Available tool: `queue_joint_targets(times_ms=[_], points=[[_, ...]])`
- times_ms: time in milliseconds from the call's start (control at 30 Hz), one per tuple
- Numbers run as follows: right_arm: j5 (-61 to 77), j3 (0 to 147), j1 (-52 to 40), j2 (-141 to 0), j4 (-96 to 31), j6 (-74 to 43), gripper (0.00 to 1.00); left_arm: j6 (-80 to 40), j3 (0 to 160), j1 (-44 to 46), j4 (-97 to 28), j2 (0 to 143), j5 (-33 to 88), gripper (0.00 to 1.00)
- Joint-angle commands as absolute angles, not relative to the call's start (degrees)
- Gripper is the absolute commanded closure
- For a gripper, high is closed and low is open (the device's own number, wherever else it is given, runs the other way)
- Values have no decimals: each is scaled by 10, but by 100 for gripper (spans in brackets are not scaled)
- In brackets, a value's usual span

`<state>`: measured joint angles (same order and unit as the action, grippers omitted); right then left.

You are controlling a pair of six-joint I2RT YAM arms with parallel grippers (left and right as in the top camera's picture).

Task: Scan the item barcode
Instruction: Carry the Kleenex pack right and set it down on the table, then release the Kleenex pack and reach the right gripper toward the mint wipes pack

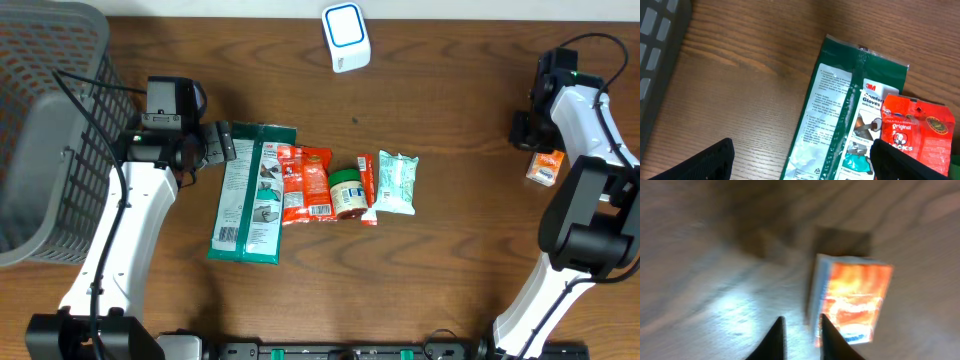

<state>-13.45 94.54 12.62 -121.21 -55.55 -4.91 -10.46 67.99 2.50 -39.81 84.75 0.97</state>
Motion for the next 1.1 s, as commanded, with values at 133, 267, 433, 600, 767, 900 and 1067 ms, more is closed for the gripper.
queue_joint_targets(times_ms=[133,267,433,600,767,900,1067], points=[[-84,899,124,-1201,-489,-27,91,-101,687,24,-399,846,7,12],[-128,883,128,-1201,-481,-34,96,-101,687,24,-399,846,7,13],[-143,883,143,-1201,-486,-46,97,-101,687,24,-399,846,7,13],[-139,883,147,-1201,-495,-47,94,-101,687,24,-399,846,7,13],[-139,883,147,-1201,-501,-46,89,-101,687,24,-399,846,7,13],[-147,889,147,-1201,-518,-46,86,-101,687,24,-399,846,7,13],[-136,891,147,-1201,-521,-46,86,-101,687,24,-399,846,7,13]])
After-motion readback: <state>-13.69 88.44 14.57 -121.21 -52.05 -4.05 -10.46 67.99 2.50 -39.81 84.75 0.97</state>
